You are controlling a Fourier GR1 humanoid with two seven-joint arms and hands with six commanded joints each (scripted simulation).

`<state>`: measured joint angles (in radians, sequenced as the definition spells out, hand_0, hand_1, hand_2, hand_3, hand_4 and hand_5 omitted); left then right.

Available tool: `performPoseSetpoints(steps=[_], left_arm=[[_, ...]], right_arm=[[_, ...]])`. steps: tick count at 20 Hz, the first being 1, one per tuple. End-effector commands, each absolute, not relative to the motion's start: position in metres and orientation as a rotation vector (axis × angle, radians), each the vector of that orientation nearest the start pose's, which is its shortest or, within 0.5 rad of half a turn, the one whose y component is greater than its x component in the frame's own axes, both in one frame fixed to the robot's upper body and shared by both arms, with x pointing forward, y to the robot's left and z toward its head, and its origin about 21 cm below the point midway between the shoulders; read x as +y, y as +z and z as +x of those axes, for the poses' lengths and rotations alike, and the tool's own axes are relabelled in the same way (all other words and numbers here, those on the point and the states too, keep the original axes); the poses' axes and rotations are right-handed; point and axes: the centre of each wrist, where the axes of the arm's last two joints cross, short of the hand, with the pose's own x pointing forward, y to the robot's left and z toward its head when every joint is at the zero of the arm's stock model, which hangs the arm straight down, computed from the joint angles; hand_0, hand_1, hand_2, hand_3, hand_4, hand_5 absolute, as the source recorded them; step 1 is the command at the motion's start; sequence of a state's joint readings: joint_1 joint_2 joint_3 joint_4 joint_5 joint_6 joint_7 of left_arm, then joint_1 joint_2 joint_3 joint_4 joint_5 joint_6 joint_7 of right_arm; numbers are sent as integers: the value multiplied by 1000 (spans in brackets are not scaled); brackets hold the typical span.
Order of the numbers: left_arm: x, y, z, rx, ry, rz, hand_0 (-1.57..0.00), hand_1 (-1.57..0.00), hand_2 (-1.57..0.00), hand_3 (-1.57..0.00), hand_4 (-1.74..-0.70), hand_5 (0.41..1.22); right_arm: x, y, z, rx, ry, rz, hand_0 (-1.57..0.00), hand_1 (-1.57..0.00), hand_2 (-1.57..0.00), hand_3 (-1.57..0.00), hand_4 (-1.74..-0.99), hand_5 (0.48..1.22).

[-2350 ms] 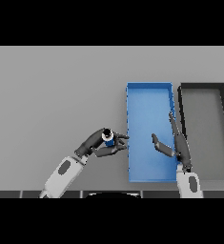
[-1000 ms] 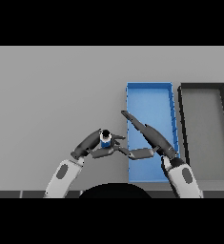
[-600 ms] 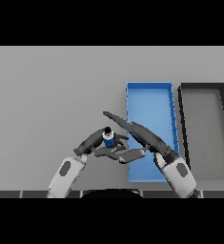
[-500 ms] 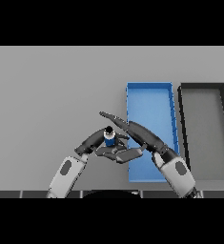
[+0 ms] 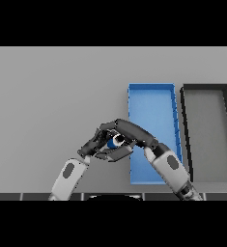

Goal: Pick up the blue pipe and place it into the blue bin.

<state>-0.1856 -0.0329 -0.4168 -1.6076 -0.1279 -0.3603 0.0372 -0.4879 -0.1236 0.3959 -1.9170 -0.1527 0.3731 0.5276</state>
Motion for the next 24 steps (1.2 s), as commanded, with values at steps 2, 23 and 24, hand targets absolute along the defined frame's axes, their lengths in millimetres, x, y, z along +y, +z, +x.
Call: performPoseSetpoints(steps=[2,23,24], left_arm=[[102,47,258,-1651,-789,-544,-1571,-1571,-1571,-1511,-1662,1221],[111,53,259,-1659,-909,-497,-383,-351,-338,-305,-1085,1029],[114,53,262,-1646,-890,-483,-306,-281,-270,-244,-1047,938]], right_arm=[[-103,183,256,-1652,1029,495,-1126,-1127,-1148,-953,-1551,596],[-88,180,246,-1711,957,507,-1567,-1567,-1567,-1563,-1739,1214],[-94,183,247,-1732,956,504,-1568,-1568,-1568,-1565,-1739,1216]])
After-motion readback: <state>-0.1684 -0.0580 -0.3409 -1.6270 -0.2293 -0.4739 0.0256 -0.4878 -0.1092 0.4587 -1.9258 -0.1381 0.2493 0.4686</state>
